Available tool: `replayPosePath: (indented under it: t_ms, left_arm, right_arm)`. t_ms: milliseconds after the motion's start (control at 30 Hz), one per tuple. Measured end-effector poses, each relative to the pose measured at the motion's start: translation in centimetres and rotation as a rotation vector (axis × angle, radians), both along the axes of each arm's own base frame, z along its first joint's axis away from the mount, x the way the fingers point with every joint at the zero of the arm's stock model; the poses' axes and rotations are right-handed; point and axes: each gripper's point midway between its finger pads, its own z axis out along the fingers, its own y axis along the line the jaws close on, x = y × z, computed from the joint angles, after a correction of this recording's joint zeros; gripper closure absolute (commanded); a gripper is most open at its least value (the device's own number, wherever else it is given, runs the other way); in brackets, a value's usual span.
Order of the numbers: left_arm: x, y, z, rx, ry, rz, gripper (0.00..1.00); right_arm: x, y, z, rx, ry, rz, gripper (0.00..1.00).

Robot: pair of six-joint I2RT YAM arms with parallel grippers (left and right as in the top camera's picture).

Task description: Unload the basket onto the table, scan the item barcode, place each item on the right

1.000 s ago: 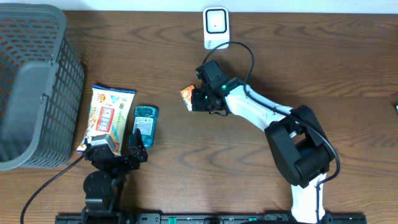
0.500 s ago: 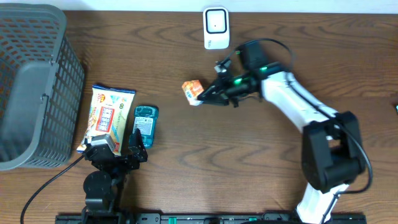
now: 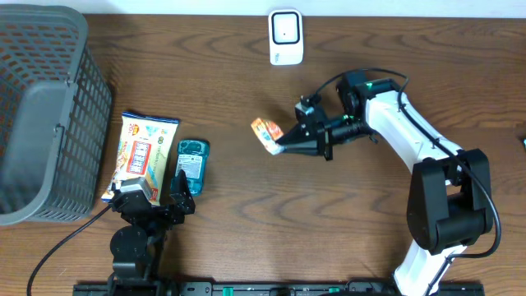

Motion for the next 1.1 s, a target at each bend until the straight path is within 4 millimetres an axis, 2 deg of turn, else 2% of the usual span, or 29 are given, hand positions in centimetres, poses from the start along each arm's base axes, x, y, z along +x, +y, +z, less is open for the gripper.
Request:
replayPosePath:
  t_ms: [200, 433, 633, 800, 867, 933, 1033, 1100]
  left_arm:
    - [0.0, 0.0, 0.0, 0.000, 0.000, 0.000, 0.02]
    - [0.0, 0.0, 0.0, 0.000, 0.000, 0.000, 0.02]
    - [0.0, 0.0, 0.0, 0.000, 0.000, 0.000, 0.02]
    - [0.0, 0.0, 0.0, 0.000, 0.000, 0.000, 0.02]
    - [0.0, 0.0, 0.0, 0.000, 0.000, 0.000, 0.02]
    - [0.0, 0.0, 0.0, 0.000, 0.000, 0.000, 0.02]
    - [0.0, 0.0, 0.0, 0.000, 0.000, 0.000, 0.02]
    - [0.0, 0.0, 0.0, 0.000, 0.000, 0.000, 0.02]
  right_arm:
    - [-2.2, -0.6, 0.0, -0.022, -0.046, 0.042, 0.99]
    - [-2.7, -0.8, -0.1, 0.001, -0.170, 0.070, 0.99]
    - [-2.0, -0.6, -0.6, 0.050, -0.355, 0.079, 0.99]
    - [0.1, -0.1, -1.9, 0.088, -0.621, 0.090, 0.98]
    - [1.8, 0.1, -3.7, 0.021, -0.746, 0.114, 0.99]
    - [4.1, -0.2, -6.6, -0.168, -0.789, 0.124, 0.99]
    - [6.8, -2.7, -11.2, -0.563, -0.717, 0.092, 0.99]
    - [7.6, -4.5, -12.8, -0.732, -0.675, 0.063, 0.99]
